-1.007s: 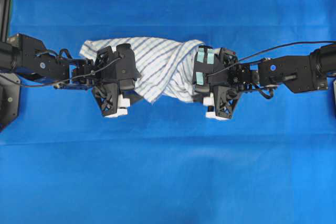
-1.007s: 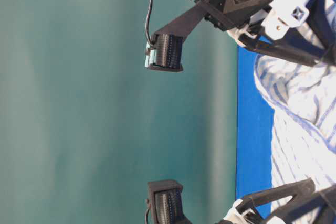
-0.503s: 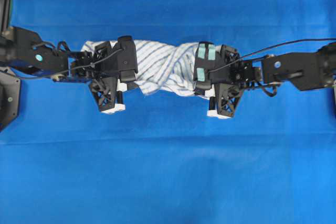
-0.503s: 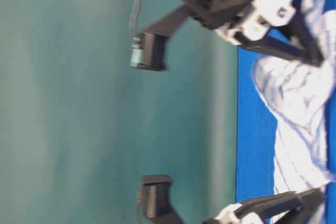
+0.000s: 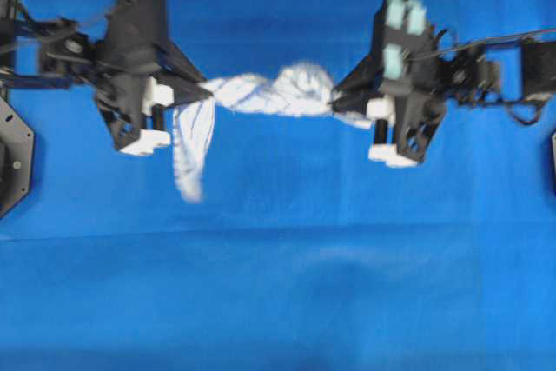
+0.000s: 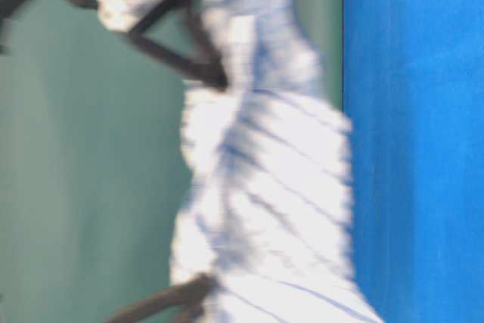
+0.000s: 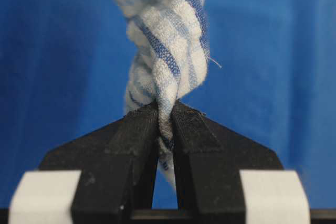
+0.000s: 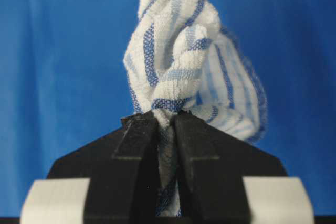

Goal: Lift the towel with both arms.

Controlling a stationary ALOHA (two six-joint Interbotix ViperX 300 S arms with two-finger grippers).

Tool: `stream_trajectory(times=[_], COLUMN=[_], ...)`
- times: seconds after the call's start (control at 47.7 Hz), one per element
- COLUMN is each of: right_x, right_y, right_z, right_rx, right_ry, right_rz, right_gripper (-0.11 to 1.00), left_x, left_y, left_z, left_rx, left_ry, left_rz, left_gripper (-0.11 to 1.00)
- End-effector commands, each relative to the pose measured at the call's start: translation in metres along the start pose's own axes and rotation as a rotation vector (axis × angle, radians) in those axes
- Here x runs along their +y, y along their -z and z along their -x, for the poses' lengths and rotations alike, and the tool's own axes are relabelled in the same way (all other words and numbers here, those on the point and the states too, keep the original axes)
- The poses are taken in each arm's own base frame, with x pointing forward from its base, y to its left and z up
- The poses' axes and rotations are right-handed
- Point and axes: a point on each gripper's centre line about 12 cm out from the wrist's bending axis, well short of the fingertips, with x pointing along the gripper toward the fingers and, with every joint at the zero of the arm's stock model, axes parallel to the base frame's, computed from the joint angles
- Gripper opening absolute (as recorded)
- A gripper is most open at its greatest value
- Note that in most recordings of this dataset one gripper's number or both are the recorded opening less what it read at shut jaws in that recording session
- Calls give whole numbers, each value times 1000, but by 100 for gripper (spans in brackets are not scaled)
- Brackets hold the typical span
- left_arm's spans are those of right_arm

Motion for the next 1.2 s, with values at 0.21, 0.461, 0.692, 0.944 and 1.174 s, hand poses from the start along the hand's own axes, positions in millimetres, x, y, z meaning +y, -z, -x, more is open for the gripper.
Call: stream_trajectory(times=[0.21,0.461,0.692,0.944,1.174], right_x=[-9,-11,-12,-11,-12], right_y=[-81,-122,-140,-139,-137], right_z=[86,125,145,141,140], right_rx=[-194,-271,-315,-291,-281], right_ry=[41,62,71,71,74], right_rz=[43,93,111,113,116], right_gripper=[10,10,10,10,11], left_x=[0,-1,-2,-1,-2], left_y=[-80,-127,-151,-150,-152], left_z=[71,106,129,125,125], left_rx=[-187,-284,-333,-324,-340], left_ry=[-1,-1,-2,-5,-14], left_rz=[-3,-16,-21,-31,-89], left_gripper=[4,4,4,4,4])
